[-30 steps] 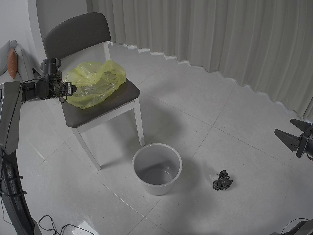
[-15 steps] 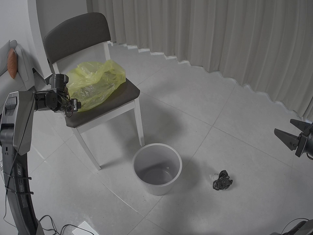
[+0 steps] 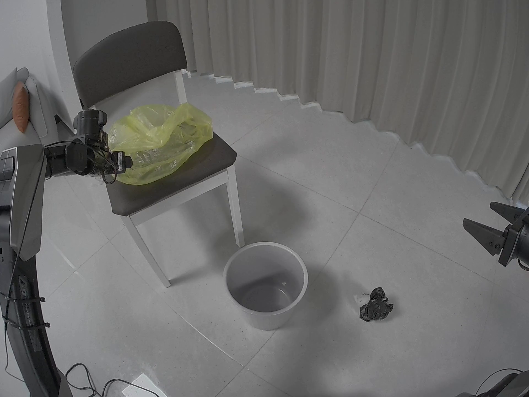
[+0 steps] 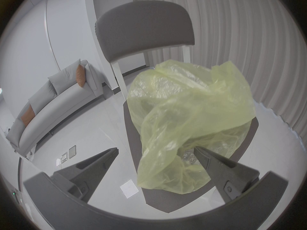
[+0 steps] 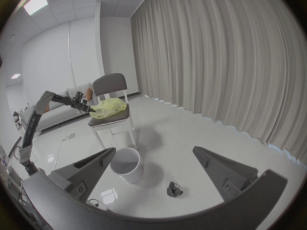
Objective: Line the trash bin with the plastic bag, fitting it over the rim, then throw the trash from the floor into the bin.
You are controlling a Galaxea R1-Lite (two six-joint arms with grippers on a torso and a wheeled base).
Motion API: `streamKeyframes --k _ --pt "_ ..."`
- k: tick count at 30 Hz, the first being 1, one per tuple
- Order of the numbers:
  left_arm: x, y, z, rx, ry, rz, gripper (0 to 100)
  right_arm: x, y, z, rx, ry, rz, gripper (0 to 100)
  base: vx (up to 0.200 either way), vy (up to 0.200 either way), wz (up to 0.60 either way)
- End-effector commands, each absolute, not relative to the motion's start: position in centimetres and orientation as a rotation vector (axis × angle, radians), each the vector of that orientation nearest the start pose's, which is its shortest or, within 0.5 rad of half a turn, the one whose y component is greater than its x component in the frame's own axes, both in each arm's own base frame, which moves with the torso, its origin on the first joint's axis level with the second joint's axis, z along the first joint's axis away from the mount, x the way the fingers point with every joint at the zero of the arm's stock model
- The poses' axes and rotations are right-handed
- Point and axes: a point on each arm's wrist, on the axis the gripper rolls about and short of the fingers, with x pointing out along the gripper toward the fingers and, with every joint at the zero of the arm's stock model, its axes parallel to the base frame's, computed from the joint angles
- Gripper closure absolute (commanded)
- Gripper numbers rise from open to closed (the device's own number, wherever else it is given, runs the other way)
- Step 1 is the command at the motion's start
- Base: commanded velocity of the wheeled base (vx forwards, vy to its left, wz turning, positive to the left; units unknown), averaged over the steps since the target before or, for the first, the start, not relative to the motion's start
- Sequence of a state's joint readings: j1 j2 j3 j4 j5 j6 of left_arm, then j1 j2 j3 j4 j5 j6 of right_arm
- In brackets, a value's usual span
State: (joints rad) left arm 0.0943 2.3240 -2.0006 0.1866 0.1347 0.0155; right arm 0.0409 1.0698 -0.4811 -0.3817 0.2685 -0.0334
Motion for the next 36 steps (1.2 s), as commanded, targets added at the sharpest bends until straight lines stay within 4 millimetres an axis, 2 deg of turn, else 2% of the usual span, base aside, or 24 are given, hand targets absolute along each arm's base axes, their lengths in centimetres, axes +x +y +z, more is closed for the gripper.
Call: streamKeyframes --k 1,5,15,19,20,32,36 --pt "47.7 5.1 19.6 0.025 0.493 0.226 0 14.1 1.2 20.8 -0.012 0.196 0.314 0 0.0 0.0 0.0" --pt "47.9 6.0 18.8 0.02 0.508 0.239 0 14.1 1.2 20.8 -0.013 0.199 0.314 0 0.0 0.0 0.0" --pt "49.0 6.1 15.7 0.01 0.574 0.217 0 14.1 1.2 20.5 -0.011 0.209 0.345 0 0.0 0.0 0.0" --pt "49.0 6.4 15.5 0.007 0.574 0.218 0 14.1 1.3 20.5 -0.011 0.21 0.345 0 0.0 0.0 0.0" --pt "49.0 6.5 15.7 0.003 0.567 0.21 100 14.1 1.3 20.5 -0.011 0.21 0.346 0 0.0 0.0 0.0" --pt "48.0 6.2 18.5 -0.003 0.517 0.192 100 14.1 1.3 20.5 -0.013 0.208 0.347 0 0.0 0.0 0.0" --pt "46.4 5.0 22.0 0.005 0.459 0.174 100 14.0 1.3 20.5 -0.013 0.205 0.347 0 0.0 0.0 0.0"
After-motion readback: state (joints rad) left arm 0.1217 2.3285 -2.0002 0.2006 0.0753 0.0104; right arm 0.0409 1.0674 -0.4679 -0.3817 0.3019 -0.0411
